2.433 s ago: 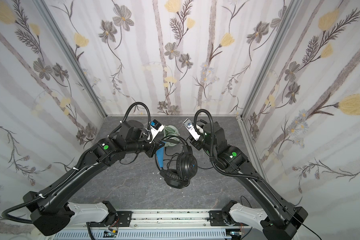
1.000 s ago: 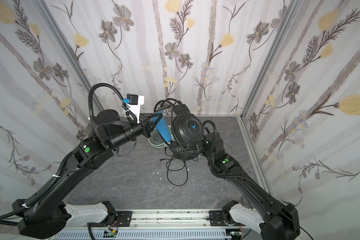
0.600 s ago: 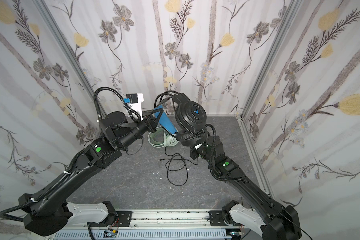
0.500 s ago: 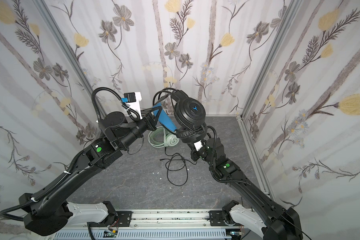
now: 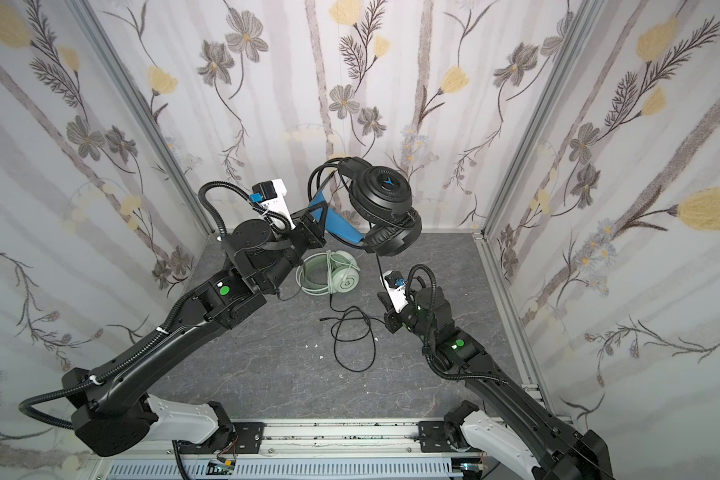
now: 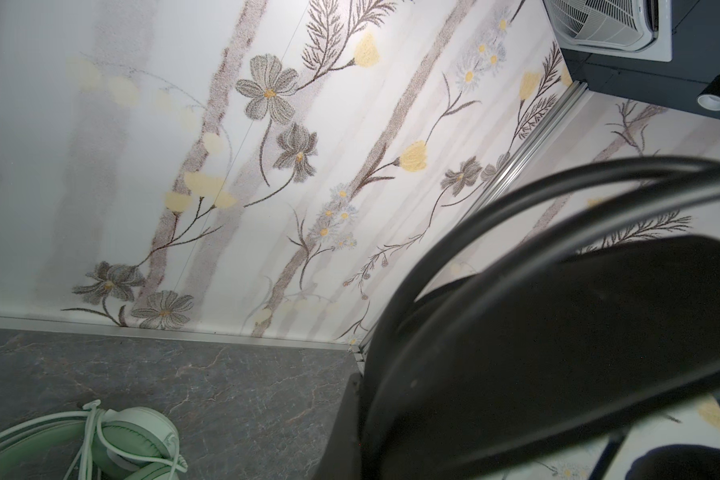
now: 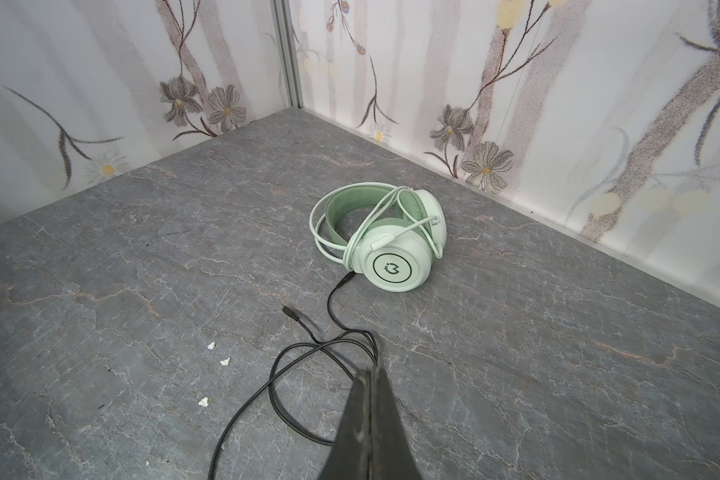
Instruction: Wrap the headphones
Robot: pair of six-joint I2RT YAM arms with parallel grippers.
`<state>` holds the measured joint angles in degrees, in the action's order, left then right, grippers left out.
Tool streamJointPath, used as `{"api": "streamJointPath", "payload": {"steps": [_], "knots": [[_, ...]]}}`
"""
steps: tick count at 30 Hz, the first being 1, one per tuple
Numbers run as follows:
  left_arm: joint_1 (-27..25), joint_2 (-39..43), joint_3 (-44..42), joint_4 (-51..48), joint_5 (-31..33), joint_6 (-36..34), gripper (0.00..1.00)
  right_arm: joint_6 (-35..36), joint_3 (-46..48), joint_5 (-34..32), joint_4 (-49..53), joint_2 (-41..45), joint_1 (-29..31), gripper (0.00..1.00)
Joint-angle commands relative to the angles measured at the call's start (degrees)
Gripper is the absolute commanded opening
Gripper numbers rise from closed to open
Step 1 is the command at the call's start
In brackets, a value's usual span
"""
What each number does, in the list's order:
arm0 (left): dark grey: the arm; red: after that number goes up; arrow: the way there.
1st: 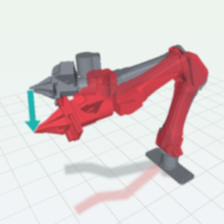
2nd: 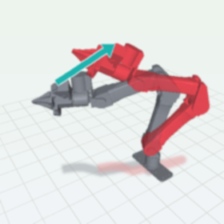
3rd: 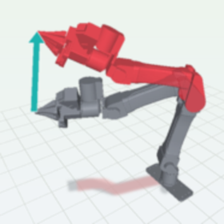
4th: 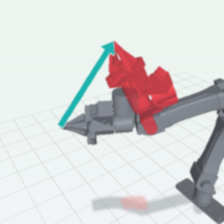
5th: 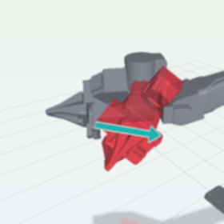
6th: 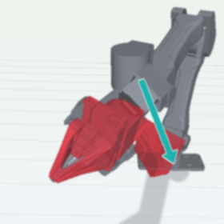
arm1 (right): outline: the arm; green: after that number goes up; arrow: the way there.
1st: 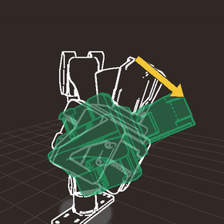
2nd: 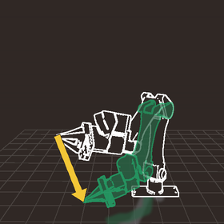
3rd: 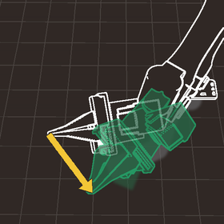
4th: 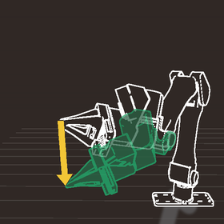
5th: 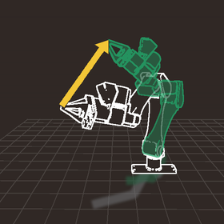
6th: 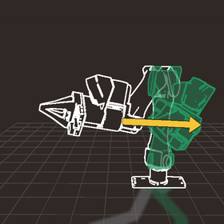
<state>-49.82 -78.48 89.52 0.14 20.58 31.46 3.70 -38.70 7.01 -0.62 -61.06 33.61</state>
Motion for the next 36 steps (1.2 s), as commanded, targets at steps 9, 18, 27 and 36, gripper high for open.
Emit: {"api": "streamJointPath", "payload": {"steps": [9, 18, 27, 36], "knots": [[-1.18, -1.98, 3.28, 6.14, 11.66, 5.40, 0.00, 1.63, -0.40, -6.95, 0.56, 0.29, 3.83, 0.00], [-1.18, -5.69, 5.05, 3.92, 17.17, 4.37, 0.00, 2.70, -1.00, -10.69, 2.77, 0.70, 8.71, 0.00], [-1.07, -8.27, 6.27, 3.31, 19.57, 3.05, 0.00, 2.63, -1.45, -10.96, 4.21, 1.24, 11.20, 0.00], [-0.96, -10.09, 5.53, 2.59, 25.34, -5.63, 0.00, 3.94, -7.74, -13.36, 9.05, 2.30, 16.06, 0.00]]}}
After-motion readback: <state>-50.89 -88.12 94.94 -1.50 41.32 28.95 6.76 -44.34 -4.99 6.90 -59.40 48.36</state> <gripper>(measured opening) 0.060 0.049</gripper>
